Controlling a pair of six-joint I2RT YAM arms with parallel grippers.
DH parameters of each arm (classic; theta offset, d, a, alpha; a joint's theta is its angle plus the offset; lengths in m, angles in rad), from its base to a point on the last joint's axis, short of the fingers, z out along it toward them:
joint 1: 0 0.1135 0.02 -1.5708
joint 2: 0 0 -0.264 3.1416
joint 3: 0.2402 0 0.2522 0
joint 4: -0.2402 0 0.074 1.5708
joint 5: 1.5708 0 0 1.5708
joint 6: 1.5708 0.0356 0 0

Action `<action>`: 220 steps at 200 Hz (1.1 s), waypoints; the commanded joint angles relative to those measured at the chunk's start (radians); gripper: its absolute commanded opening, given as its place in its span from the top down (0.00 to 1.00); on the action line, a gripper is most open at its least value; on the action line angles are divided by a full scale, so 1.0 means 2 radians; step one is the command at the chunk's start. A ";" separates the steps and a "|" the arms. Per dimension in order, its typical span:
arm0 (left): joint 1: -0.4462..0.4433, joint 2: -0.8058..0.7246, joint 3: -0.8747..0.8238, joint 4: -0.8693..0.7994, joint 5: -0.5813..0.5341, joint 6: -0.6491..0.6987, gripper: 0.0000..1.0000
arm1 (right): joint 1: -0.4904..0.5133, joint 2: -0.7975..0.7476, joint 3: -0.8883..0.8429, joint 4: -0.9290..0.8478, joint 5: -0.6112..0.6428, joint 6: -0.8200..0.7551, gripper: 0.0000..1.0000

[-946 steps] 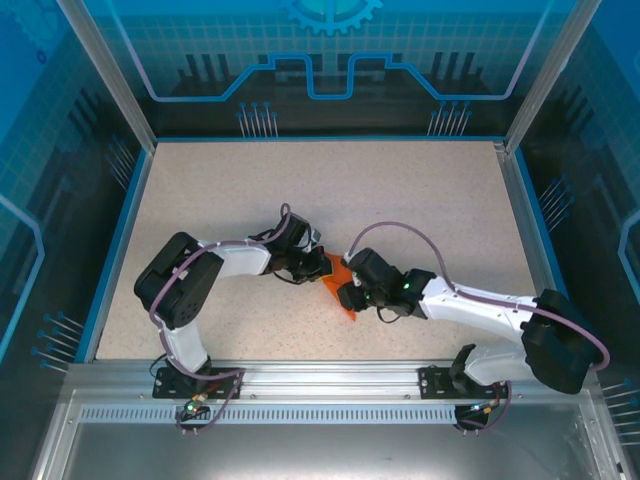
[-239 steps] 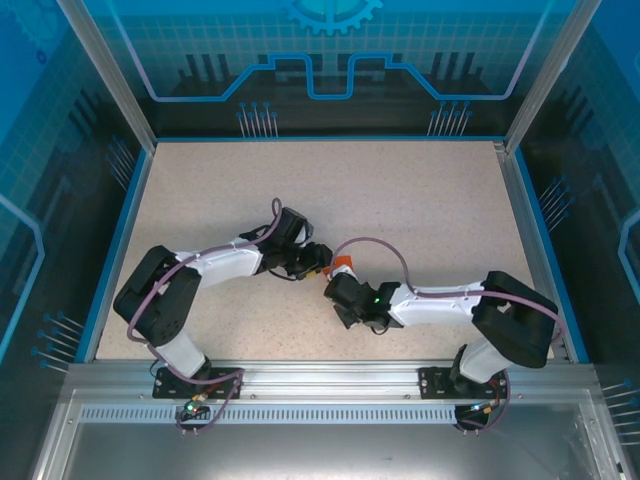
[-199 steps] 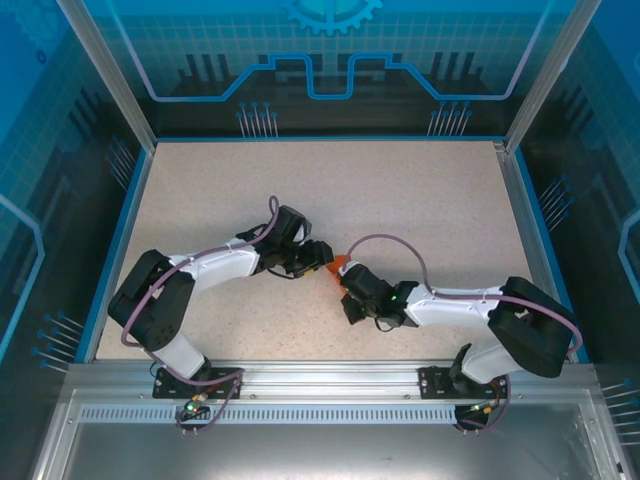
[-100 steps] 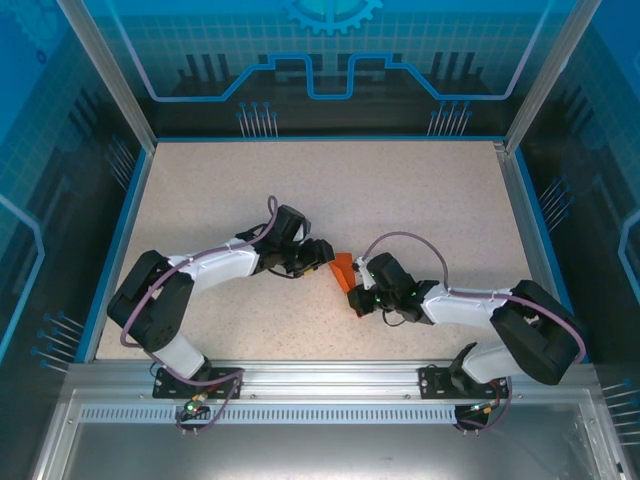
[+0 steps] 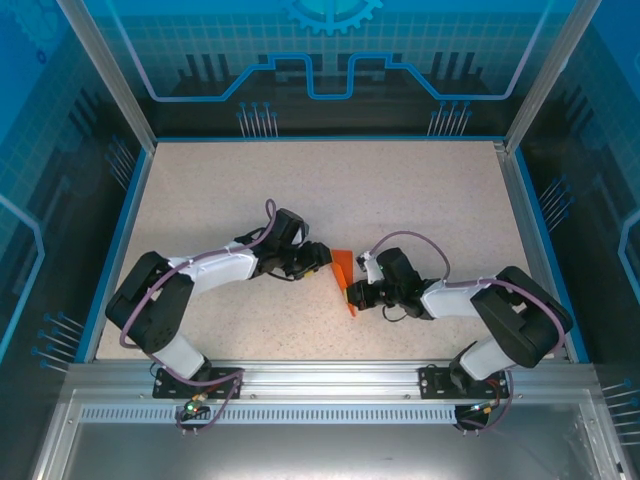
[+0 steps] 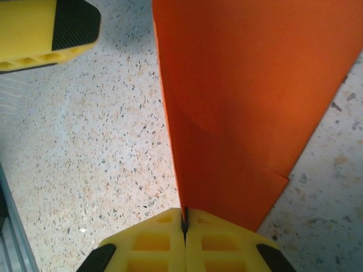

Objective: Fold a paper plane with a square sheet of paper (pick it up from the middle)
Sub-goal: Fold the wing for the fifth time at the center of the table.

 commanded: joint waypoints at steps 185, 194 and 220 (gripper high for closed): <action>-0.045 0.075 0.037 0.116 0.083 0.010 0.64 | -0.113 0.083 -0.030 0.102 -0.155 0.114 0.93; -0.045 0.080 0.040 0.117 0.085 0.009 0.64 | -0.115 0.081 -0.031 0.101 -0.158 0.115 0.93; -0.046 0.094 0.047 0.122 0.085 0.011 0.64 | -0.118 0.076 -0.029 0.090 -0.161 0.110 0.93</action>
